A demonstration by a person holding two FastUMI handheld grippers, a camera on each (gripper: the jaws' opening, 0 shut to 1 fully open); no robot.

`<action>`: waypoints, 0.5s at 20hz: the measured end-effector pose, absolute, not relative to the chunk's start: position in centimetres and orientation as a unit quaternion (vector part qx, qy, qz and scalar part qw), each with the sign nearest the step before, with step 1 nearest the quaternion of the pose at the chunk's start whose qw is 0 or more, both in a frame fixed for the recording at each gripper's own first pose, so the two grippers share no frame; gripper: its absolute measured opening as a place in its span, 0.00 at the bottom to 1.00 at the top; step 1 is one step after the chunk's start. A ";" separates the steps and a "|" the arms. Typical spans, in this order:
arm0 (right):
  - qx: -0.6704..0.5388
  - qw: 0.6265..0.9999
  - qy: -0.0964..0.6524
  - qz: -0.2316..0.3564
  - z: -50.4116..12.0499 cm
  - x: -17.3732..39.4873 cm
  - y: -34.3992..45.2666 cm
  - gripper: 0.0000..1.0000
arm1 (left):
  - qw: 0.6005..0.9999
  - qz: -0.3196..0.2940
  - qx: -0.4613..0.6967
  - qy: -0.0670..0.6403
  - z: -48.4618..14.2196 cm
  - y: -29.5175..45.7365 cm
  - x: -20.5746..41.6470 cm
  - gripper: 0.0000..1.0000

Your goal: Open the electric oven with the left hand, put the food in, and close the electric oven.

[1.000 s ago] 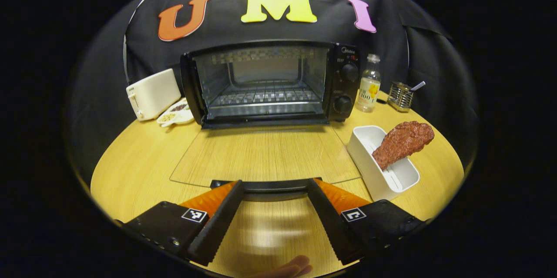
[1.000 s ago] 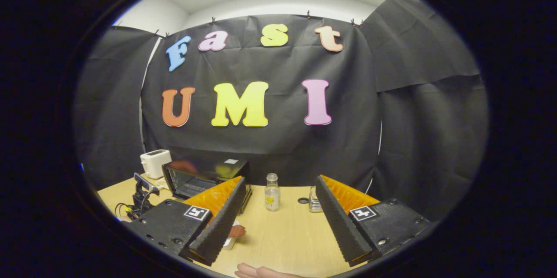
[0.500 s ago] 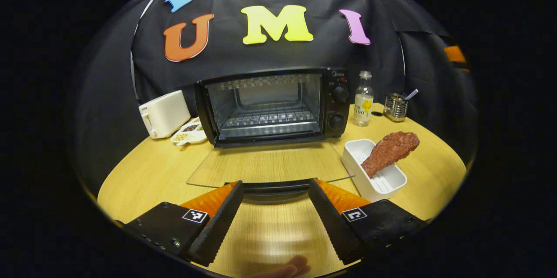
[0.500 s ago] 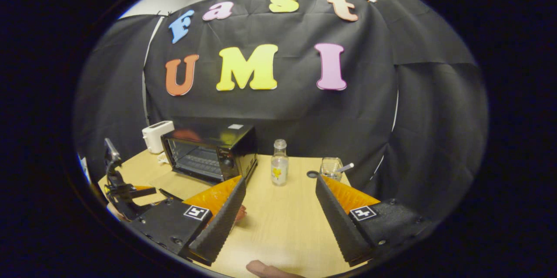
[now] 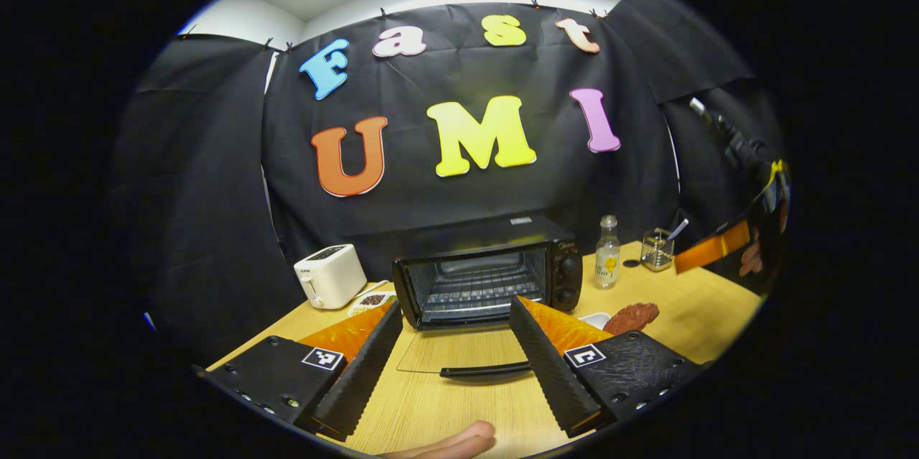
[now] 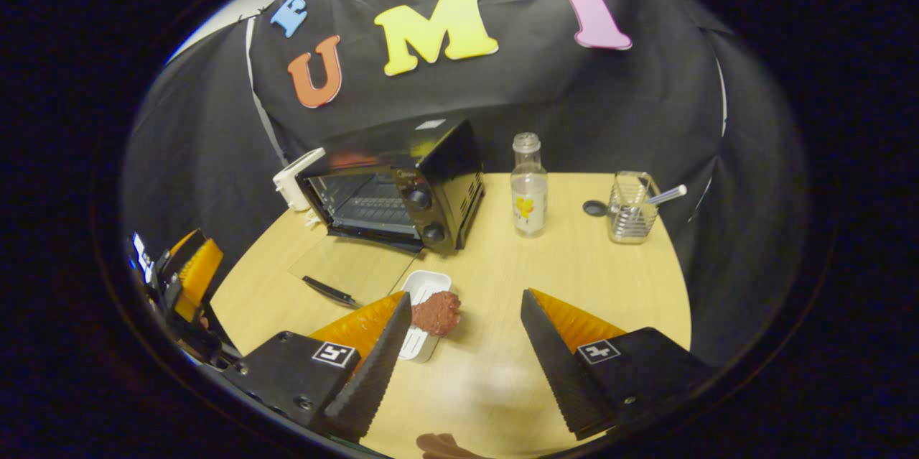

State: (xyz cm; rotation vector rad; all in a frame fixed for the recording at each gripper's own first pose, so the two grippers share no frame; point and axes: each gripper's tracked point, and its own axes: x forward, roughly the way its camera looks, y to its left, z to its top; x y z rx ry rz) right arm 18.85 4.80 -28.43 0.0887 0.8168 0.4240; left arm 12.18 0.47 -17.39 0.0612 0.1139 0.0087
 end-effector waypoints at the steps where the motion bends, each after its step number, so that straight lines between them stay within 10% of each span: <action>1: 0.054 0.887 0.407 0.210 -29.1 19.1 5.1 0.97 | 0.999 0.003 0.013 0.047 -15.7 0.7 11.4 0.96; 10: 0.203 0.807 0.489 0.261 -34.1 19.4 8.8 0.81 | 0.999 0.037 -0.006 0.011 -10.0 3.9 6.1 0.96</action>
